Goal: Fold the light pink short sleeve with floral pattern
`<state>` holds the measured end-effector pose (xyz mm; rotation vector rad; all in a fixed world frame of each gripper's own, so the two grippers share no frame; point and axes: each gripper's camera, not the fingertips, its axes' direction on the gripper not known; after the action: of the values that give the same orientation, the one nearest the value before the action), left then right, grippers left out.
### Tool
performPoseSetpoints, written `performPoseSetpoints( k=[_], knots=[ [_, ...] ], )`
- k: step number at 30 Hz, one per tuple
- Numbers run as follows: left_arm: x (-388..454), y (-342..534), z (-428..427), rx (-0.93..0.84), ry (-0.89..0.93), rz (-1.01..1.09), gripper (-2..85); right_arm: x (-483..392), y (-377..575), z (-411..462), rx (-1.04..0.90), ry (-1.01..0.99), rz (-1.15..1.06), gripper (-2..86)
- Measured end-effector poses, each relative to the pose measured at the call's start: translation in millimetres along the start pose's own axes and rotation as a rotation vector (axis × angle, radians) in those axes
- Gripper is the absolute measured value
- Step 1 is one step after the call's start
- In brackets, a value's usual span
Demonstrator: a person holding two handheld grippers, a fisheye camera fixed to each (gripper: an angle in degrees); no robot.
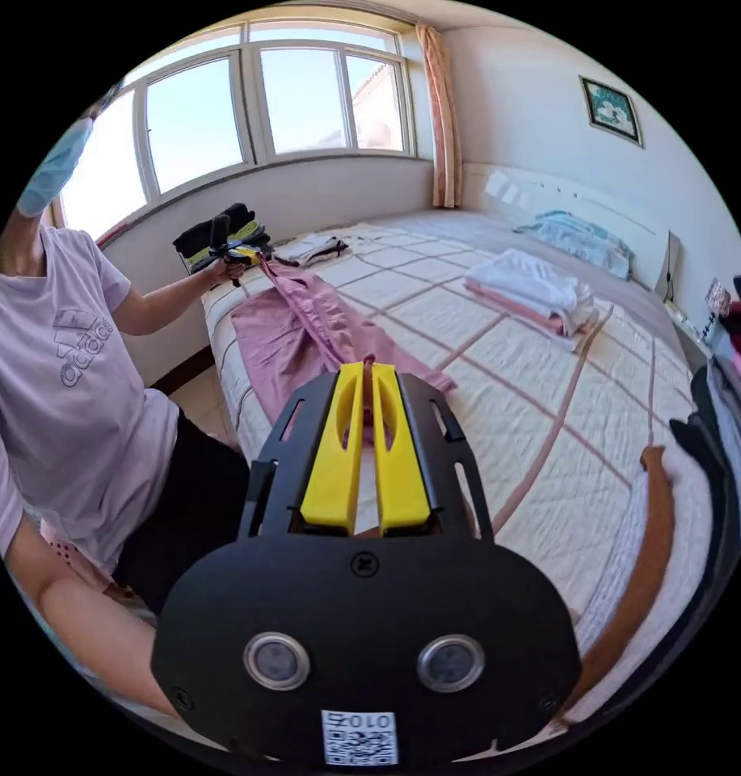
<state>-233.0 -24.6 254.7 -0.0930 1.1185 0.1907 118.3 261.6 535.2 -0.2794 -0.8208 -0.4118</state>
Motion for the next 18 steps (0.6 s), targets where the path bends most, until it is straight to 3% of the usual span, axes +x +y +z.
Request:
performPoseSetpoints(
  k=[5,10,18],
  knots=[
    [14,16,5,0.010,-0.005,-0.058,0.2,-7,3,24,-0.095,0.036,0.037,3.8],
    [35,2,-21,0.109,-0.054,-0.040,0.3,-24,-25,-14,-0.008,0.112,0.017,3.8],
    [75,26,18,-0.076,-0.044,-0.027,0.6,-36,-1,4,-0.076,0.036,0.014,3.5]
  ],
)
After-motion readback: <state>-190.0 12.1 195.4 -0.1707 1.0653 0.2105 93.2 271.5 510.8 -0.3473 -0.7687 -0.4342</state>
